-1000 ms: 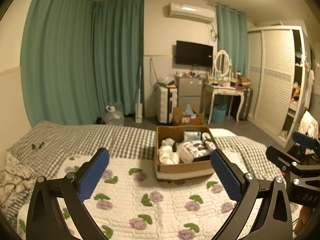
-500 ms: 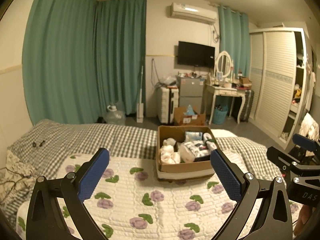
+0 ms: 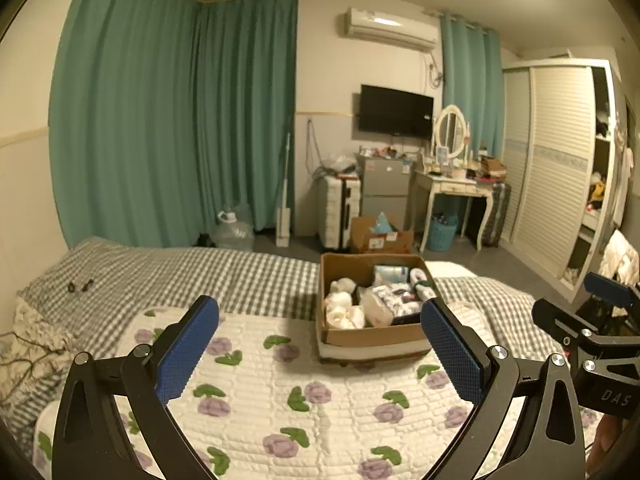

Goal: Organize soft objects

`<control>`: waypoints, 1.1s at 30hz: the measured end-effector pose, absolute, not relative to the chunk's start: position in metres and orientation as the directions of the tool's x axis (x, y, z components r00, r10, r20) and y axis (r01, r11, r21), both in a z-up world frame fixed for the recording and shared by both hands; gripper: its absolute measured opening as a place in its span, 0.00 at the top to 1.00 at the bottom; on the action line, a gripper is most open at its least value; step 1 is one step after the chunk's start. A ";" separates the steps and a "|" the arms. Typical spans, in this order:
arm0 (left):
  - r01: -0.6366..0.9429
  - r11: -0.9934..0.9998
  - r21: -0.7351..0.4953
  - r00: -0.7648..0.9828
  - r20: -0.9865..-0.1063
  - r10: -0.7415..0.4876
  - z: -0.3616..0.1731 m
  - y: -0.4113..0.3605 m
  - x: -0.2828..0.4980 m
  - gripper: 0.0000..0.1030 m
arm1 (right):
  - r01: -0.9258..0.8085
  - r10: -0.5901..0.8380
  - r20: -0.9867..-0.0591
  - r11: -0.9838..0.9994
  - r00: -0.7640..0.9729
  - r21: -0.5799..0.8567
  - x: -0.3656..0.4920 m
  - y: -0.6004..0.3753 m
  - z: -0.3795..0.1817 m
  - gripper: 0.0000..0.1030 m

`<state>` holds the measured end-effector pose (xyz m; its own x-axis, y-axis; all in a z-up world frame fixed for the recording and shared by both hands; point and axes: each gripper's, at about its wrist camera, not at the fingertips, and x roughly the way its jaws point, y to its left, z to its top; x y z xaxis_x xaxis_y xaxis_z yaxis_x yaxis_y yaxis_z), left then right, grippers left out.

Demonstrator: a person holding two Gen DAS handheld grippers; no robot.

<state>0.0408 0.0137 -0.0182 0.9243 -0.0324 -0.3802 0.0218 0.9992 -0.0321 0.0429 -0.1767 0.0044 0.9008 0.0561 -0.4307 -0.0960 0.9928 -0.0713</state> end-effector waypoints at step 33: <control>0.018 1.000 -0.017 0.923 -0.384 -0.023 -0.022 0.006 0.036 0.00 | -0.084 0.047 -0.437 0.994 0.898 -0.067 0.042 -0.176 -0.001 0.06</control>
<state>0.0356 0.0057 -0.0216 0.9233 -0.0229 -0.3835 0.0176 0.9997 -0.0174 0.0416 -0.1757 -0.0007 0.8983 0.0465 -0.4370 -0.0839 0.9942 -0.0666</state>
